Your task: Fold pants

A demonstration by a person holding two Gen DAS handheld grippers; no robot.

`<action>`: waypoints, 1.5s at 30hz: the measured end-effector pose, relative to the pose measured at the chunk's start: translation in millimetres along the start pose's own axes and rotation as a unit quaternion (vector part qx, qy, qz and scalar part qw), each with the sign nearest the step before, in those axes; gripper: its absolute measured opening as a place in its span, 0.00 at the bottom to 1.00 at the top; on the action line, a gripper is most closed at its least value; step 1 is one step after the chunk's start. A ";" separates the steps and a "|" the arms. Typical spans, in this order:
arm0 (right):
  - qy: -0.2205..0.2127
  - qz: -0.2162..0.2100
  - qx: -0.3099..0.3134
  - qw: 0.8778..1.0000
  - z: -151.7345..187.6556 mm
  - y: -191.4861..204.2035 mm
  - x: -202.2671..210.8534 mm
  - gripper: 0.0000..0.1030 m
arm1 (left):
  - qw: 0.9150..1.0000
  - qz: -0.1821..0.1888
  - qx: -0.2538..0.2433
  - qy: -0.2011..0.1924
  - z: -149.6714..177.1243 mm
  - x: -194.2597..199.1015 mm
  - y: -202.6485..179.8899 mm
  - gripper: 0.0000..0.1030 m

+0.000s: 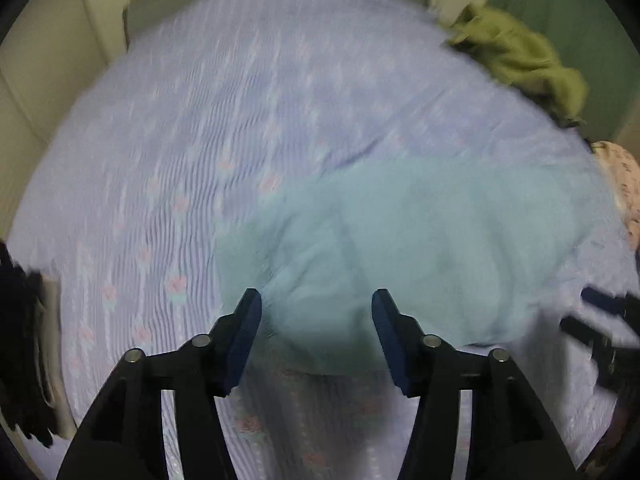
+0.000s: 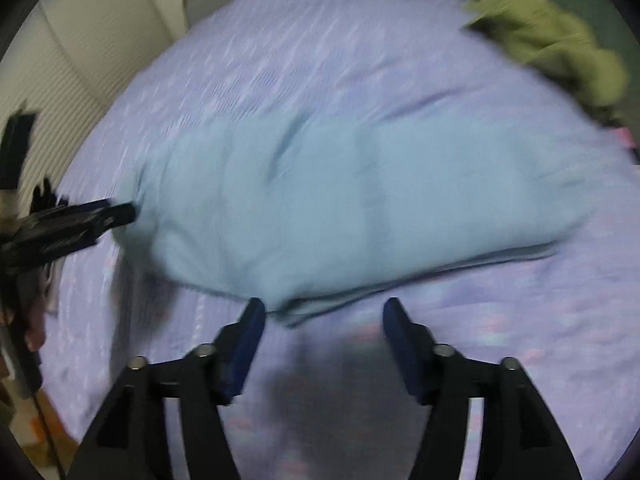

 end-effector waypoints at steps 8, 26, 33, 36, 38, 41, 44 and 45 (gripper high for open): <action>-0.090 0.094 -0.134 0.982 -36.5 -157.7 36.4 0.74 | 0.993 0.109 -0.016 -0.046 -32.7 12.5 -104.5 0.49; -0.055 0.032 -0.258 0.964 -26.9 -254.5 -75.9 0.74 | 0.988 0.137 0.030 0.062 -16.4 -107.3 -196.2 0.11; -0.035 0.002 -0.271 0.962 -19.8 -251.0 -99.6 0.66 | 0.989 0.113 0.047 0.080 2.9 -122.5 -182.8 0.04; -0.030 -0.007 -0.281 0.959 -25.5 -245.2 -99.7 0.44 | 0.986 0.119 0.067 0.093 4.8 -129.1 -180.2 0.04; -0.035 -0.006 -0.291 0.956 -29.2 -244.1 -90.1 0.38 | 0.985 0.119 0.071 0.101 4.6 -132.5 -179.8 0.04; -0.075 0.007 -0.282 0.956 -41.2 -235.6 -54.0 0.34 | 0.985 0.119 0.070 0.105 3.6 -136.7 -183.4 0.04; -0.081 0.049 -0.231 0.968 -47.8 -214.6 -36.7 0.34 | 0.988 0.100 0.048 0.109 4.6 -142.7 -190.2 0.04; -0.080 0.064 -0.206 0.973 -50.5 -205.7 -32.7 0.34 | 0.989 0.092 0.039 0.113 4.0 -142.5 -192.7 0.04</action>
Point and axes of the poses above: each gripper's, at about its wrist camera, not at the fingertips, and x roughly against the way its jaws point, y to its left, z to its underside, the point moved 4 cm from there along -x, roughly the way its jaws point, and after that the axes turned 11 degrees about -y, right-handed, at the moved point
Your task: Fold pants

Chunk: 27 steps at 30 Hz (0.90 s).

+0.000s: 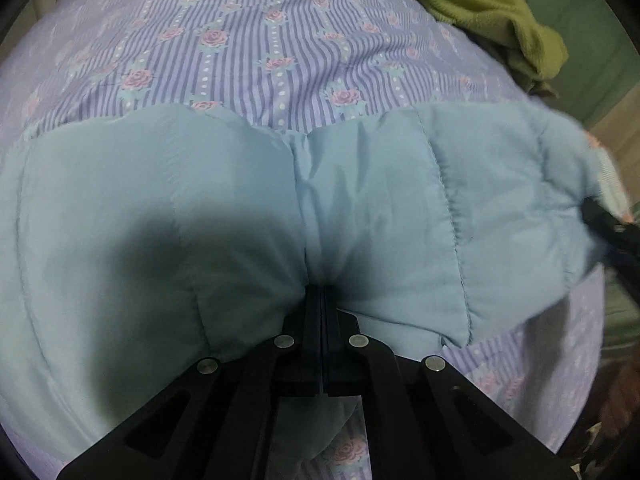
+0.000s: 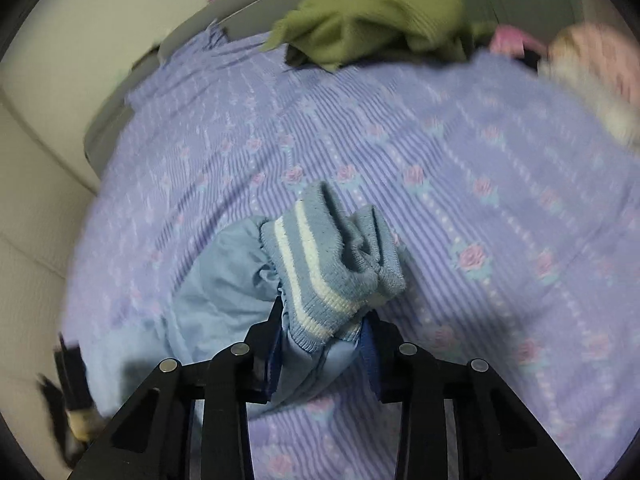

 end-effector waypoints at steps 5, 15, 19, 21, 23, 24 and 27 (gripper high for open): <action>-0.032 0.027 0.072 0.997 -15.4 42.0 42.3 0.34 | 0.999 0.006 0.015 -0.038 -20.9 59.5 -1.5 0.16; -0.089 0.016 0.198 0.976 -18.1 191.1 107.7 0.34 | 0.985 -0.056 0.062 -0.151 0.5 233.5 107.3 0.50; -0.096 -0.004 0.260 0.961 15.4 267.9 103.3 0.32 | 0.980 -0.077 0.106 -0.152 29.9 260.5 163.3 0.50; -0.091 -0.014 0.285 0.954 35.0 297.9 95.7 0.31 | 0.978 -0.084 0.119 -0.148 41.0 265.0 186.2 0.50; -0.074 -0.025 0.317 0.945 63.3 331.9 80.1 0.31 | 0.977 -0.089 0.125 -0.145 52.3 268.5 205.0 0.50; -0.066 -0.027 0.331 0.941 75.9 344.6 74.7 0.31 | 0.977 -0.092 0.129 -0.144 57.3 270.0 215.6 0.50; -0.037 -0.030 0.379 0.924 118.6 377.1 49.0 0.31 | 0.976 -0.095 0.134 -0.140 70.5 273.0 240.3 0.50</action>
Point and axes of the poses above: each gripper's, at about its wrist camera, not at the fingertips, and x roughly against the way its jaws point, y to its left, z to its underside, the point moved 4 cm from there along -x, roughly the way its jaws point, and after that the axes turned 11 degrees about -y, right-handed, at the moved point
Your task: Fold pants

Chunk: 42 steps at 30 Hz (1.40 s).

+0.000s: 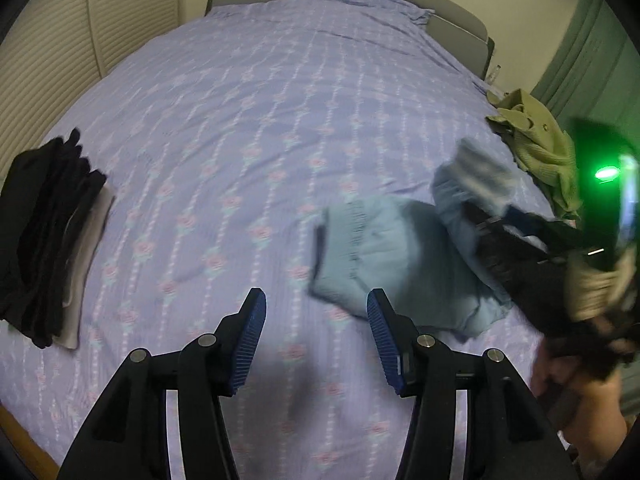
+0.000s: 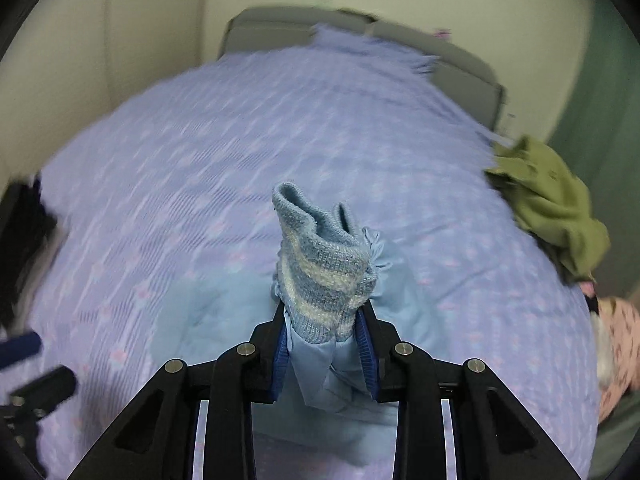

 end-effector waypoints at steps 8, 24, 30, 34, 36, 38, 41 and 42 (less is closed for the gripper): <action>0.047 -0.036 0.099 0.993 25.6 75.5 -31.3 0.40 | 0.999 -0.007 0.030 0.008 7.0 -6.2 41.0 0.49; -0.026 -0.199 0.016 0.979 -1.4 34.5 58.8 0.63 | 0.998 -0.012 0.041 -0.039 -33.4 10.6 25.1 0.72; -0.074 -0.053 -0.084 0.992 10.8 -76.5 69.2 0.86 | 0.999 0.002 0.003 -0.048 -45.0 -3.3 -28.6 0.86; -0.012 -0.020 -0.191 0.981 51.1 -144.6 25.0 0.86 | 0.999 0.001 -0.021 -0.031 -45.8 -32.0 -64.0 0.86; 0.012 -0.022 -0.252 0.967 73.7 -167.8 1.9 0.86 | 0.999 -0.004 -0.029 -0.023 -45.2 -46.2 -78.1 0.86; 0.029 -0.026 -0.291 0.956 92.1 -180.5 -17.6 0.86 | 0.999 -0.011 -0.031 -0.011 -43.9 -63.0 -87.8 0.86; 0.058 -0.043 -0.325 0.943 111.8 -178.1 -41.3 0.86 | 0.999 -0.023 -0.031 0.002 -40.7 -80.9 -94.2 0.86; 0.064 -0.056 -0.331 0.940 115.6 -174.0 -46.0 0.86 | 0.999 -0.026 -0.029 0.005 -39.0 -85.2 -94.2 0.86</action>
Point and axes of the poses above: each gripper's, at about its wrist camera, not at the fingertips, and x roughly against the way its jaws point, y to its left, z to its underside, the point moved 4 cm from there along -x, roughly the way its jaws point, and after that the axes turned 11 degrees about -y, right-handed, at the moved point
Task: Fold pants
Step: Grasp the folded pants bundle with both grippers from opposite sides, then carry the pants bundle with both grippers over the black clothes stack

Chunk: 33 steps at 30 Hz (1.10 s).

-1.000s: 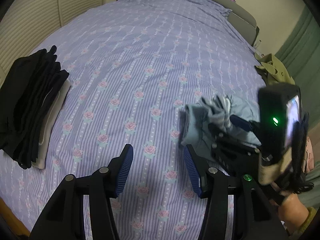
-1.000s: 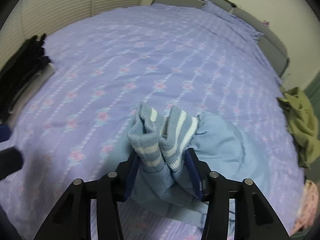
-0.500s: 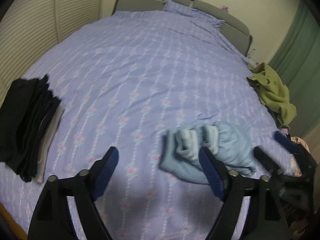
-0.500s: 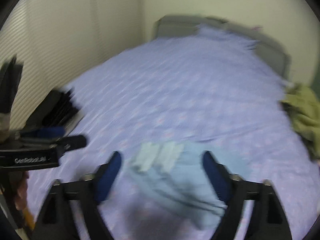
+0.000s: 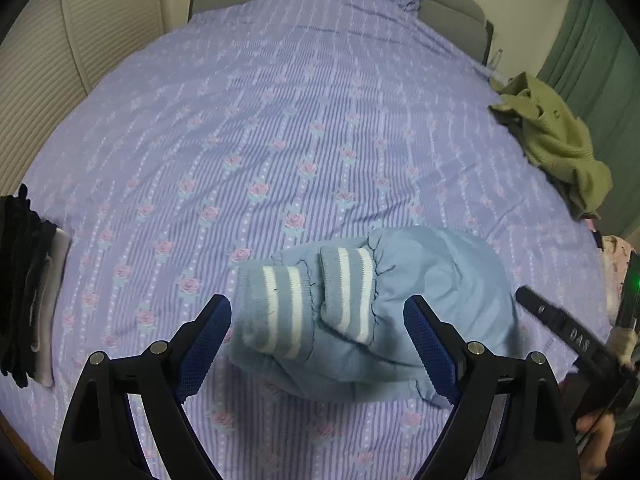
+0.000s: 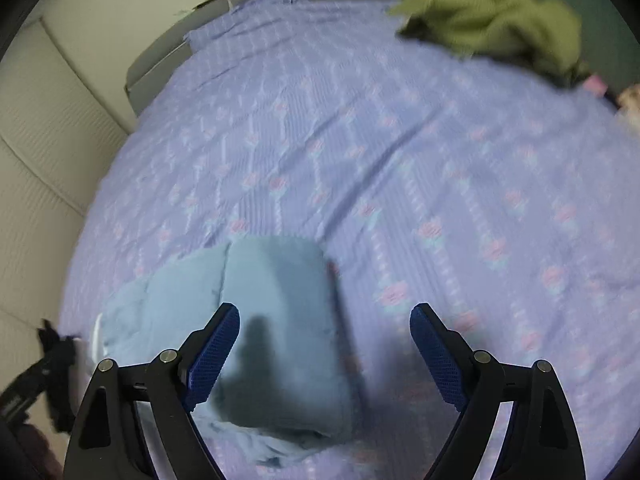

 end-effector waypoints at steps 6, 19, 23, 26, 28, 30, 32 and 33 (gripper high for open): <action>0.058 -0.059 -0.008 0.997 35.0 20.7 -20.0 0.83 | 0.999 -0.025 0.023 0.027 15.2 -17.8 21.0 0.86; 0.079 -0.037 0.094 0.992 60.6 51.2 -34.9 0.85 | 0.969 0.072 0.216 0.095 70.7 -68.3 86.9 1.00; 0.085 -0.042 0.096 0.991 60.9 43.2 -45.4 0.89 | 0.959 0.095 0.249 0.095 81.8 -77.1 90.9 1.00; 0.092 -0.047 0.084 0.991 61.4 38.2 -55.9 0.92 | 0.957 0.099 0.258 0.092 83.4 -81.4 89.5 1.00; 0.098 -0.050 0.070 0.991 60.0 34.2 -66.4 0.92 | 0.956 0.100 0.260 0.091 82.1 -86.8 86.9 1.00; 0.104 -0.055 0.058 0.991 62.5 30.3 -70.6 0.92 | 0.951 0.103 0.277 0.092 78.6 -92.5 87.6 1.00; 0.109 -0.059 0.043 0.991 63.2 28.3 -76.5 0.92 | 0.944 0.109 0.296 0.094 75.6 -92.1 84.5 0.96; 0.112 -0.062 0.037 0.991 63.8 29.2 -77.6 0.92 | 0.942 0.112 0.303 0.095 75.3 -88.7 83.0 0.93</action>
Point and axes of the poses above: each gripper's, at about its wrist camera, not at the fingertips, and x roughly against the way its jaws point, y to its left, z to its underside, the point moved 4 cm from there along -x, roughly the way its jaws point, and after that the axes turned 11 degrees about -y, right-handed, at the moved point
